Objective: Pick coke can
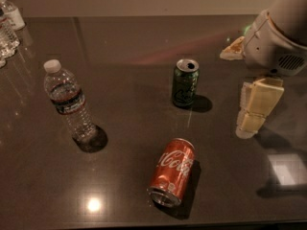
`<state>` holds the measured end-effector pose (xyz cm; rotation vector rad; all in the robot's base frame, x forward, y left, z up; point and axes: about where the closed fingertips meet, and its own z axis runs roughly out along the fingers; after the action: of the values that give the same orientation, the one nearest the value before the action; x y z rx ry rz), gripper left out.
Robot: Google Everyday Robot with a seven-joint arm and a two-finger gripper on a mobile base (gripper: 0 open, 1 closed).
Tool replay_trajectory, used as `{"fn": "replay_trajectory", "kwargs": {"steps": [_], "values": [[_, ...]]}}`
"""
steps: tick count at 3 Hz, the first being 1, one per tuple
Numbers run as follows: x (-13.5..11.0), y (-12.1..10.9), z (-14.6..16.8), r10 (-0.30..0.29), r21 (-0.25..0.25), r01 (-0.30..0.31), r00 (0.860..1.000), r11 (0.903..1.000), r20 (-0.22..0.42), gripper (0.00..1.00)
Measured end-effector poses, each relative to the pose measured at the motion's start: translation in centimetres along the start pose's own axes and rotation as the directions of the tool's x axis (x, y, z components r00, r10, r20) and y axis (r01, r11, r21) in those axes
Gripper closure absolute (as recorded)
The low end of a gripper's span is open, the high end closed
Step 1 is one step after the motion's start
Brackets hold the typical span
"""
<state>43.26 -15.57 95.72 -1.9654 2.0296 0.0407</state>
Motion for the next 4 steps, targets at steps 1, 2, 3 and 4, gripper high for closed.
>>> {"fn": "replay_trajectory", "kwargs": {"steps": [1, 2, 3, 4], "values": [[-3.6, 1.2, 2.1, -0.142, -0.061, 0.146, 0.988, 0.9874, 0.067, 0.0], [-6.5, 2.8, 2.7, -0.263, -0.084, 0.275, 0.956, 0.9578, 0.129, 0.0], [-8.9, 5.4, 3.0, -0.409, -0.079, 0.423, 0.901, 0.9027, 0.145, 0.0], [-10.7, 8.4, 4.0, -0.562, -0.104, 0.579, 0.812, 0.8086, 0.154, 0.0]]}}
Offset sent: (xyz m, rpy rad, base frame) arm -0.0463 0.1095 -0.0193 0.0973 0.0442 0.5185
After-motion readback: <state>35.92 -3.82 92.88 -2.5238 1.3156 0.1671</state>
